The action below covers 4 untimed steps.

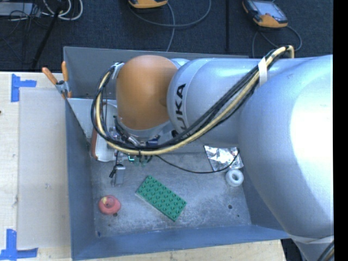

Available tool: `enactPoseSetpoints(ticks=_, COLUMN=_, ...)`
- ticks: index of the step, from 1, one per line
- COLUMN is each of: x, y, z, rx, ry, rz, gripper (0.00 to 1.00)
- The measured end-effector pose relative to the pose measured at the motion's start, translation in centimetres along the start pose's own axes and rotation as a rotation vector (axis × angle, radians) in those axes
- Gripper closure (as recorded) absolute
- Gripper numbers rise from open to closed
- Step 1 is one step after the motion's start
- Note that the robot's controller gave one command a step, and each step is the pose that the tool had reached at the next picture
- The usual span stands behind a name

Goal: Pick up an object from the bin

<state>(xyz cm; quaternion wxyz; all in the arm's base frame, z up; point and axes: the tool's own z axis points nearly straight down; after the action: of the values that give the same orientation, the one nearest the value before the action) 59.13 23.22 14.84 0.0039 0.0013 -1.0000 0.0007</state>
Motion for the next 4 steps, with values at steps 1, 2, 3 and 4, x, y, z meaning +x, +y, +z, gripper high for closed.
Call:
enactPoseSetpoints(ticks=1, x=1.6, y=-6.6, z=4.0, rx=0.001, ry=0.000, rz=-0.059, gripper=0.00)
enactPoseSetpoints(ticks=2, x=2.5, y=-0.4, z=8.0, rx=-0.001, ry=-0.003, rz=-0.299, gripper=0.00)
enactPoseSetpoints(ticks=3, x=4.5, y=0.2, z=-4.2, rx=-0.002, ry=-0.016, rz=-0.341, gripper=0.00)
enactPoseSetpoints(ticks=4, x=5.5, y=-1.8, z=2.9, rx=0.001, ry=-0.002, rz=-0.926, gripper=0.00)
